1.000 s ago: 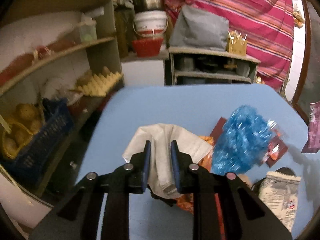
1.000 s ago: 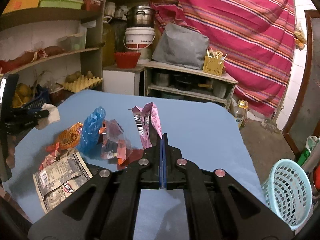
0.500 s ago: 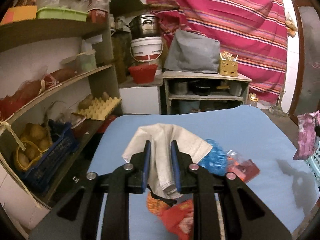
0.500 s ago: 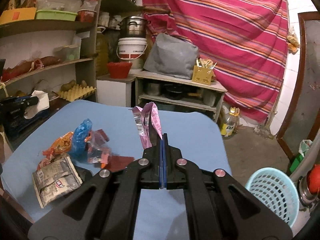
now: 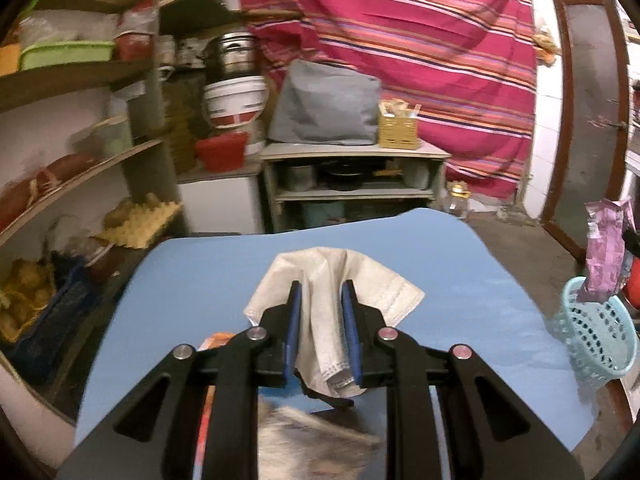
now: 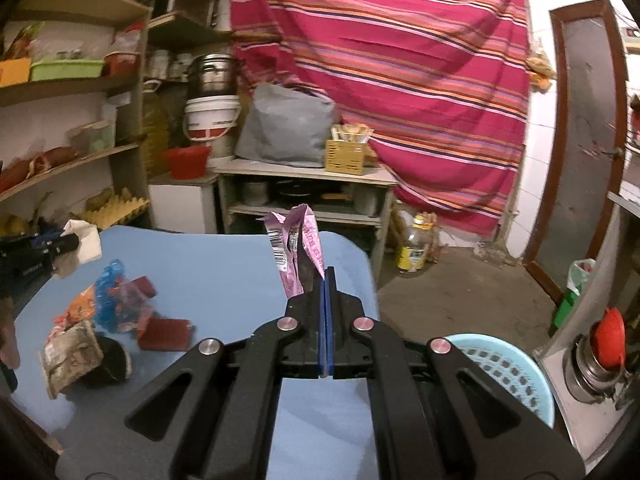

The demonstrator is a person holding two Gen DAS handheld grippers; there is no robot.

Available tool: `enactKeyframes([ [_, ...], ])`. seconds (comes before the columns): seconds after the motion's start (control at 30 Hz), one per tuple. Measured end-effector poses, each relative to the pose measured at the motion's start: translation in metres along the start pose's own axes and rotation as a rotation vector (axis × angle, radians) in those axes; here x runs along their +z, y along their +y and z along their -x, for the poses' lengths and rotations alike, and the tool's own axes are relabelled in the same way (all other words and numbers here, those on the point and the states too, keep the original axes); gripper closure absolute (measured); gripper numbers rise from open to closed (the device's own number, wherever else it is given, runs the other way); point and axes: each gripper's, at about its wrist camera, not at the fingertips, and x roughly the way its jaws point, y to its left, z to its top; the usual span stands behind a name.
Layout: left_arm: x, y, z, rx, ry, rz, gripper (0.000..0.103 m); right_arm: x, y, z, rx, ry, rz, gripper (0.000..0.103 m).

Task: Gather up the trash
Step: 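Carry both items over the light blue basket and open both grippers to drop them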

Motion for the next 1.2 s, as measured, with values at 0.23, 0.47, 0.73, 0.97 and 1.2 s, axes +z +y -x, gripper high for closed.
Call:
enactKeyframes([
  [0.23, 0.015, -0.087, -0.018, -0.113, -0.002, -0.057, 0.082, -0.022, -0.072, 0.007, -0.074, 0.023, -0.064, 0.102],
  [0.47, 0.014, -0.184, -0.043, -0.238, 0.017, -0.117, 0.082, -0.054, -0.134, 0.005, -0.185, 0.079, -0.115, 0.102],
  [0.73, -0.002, -0.277, -0.066, -0.357, 0.055, -0.175, 0.082, -0.092, -0.180, -0.013, -0.246, 0.197, -0.180, 0.102],
  [0.97, -0.014, -0.320, -0.075, -0.427, 0.086, -0.192, 0.081, -0.107, -0.197, -0.020, -0.226, 0.260, -0.243, 0.101],
  [1.2, -0.016, -0.336, -0.070, -0.447, 0.086, -0.214, 0.079, -0.109, -0.195, -0.025, -0.205, 0.285, -0.265, 0.093],
])
